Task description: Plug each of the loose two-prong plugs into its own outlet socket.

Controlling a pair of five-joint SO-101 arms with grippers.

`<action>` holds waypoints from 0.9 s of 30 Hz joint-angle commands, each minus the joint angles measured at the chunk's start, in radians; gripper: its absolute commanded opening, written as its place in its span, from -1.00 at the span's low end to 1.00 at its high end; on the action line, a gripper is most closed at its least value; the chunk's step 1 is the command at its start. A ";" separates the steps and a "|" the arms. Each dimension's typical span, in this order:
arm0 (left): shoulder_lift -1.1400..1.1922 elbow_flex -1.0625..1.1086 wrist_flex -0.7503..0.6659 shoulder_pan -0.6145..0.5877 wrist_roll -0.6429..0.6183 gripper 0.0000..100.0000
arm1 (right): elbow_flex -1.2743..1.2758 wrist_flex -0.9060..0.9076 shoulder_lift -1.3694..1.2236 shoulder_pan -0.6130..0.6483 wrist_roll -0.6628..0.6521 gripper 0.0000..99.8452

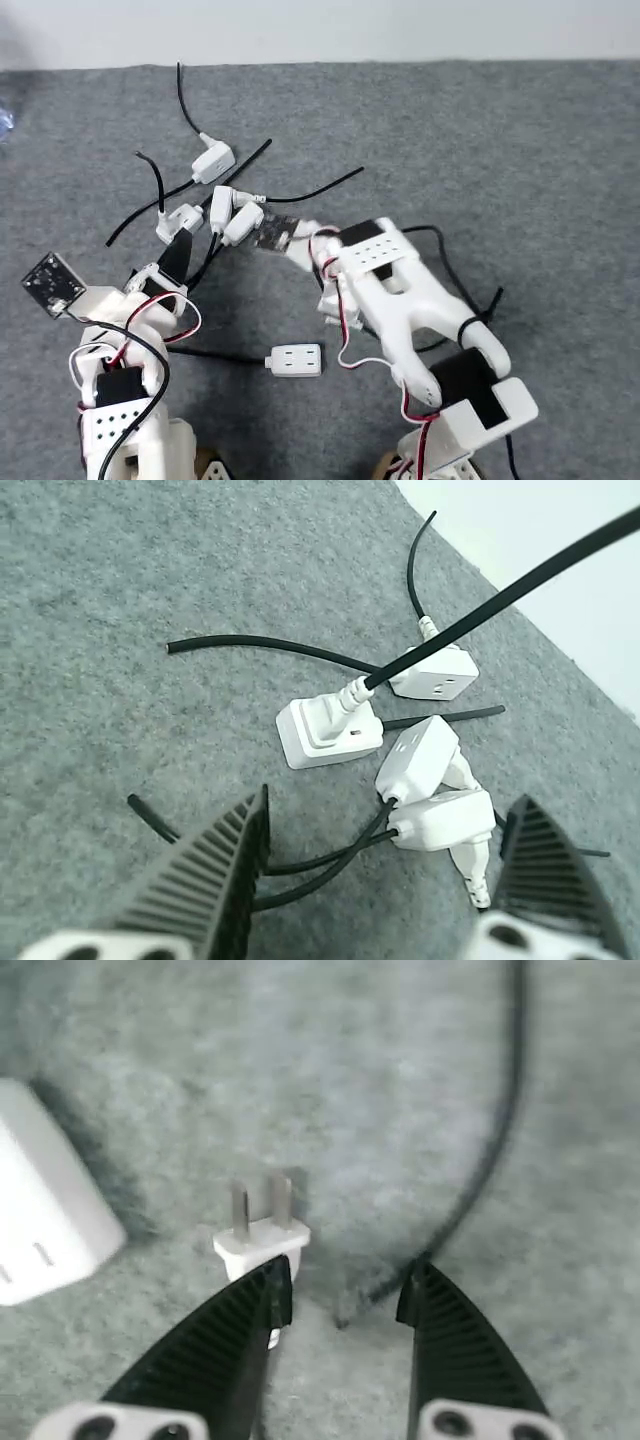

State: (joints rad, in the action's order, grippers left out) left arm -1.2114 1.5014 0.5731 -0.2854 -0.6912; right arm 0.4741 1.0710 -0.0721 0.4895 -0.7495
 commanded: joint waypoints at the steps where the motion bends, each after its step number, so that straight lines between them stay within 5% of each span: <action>1: -0.011 -0.050 -0.015 0.003 0.003 -0.30 | 0.012 -0.010 0.041 0.038 0.008 -0.67; 27: -0.011 -0.050 -0.018 0.003 0.003 -0.30 | -0.041 0.082 0.044 0.088 0.084 -0.67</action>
State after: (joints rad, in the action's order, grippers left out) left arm -1.2114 1.5014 0.5731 -0.2854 -0.6912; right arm 0.4833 1.1416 -0.0629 0.5508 -0.6759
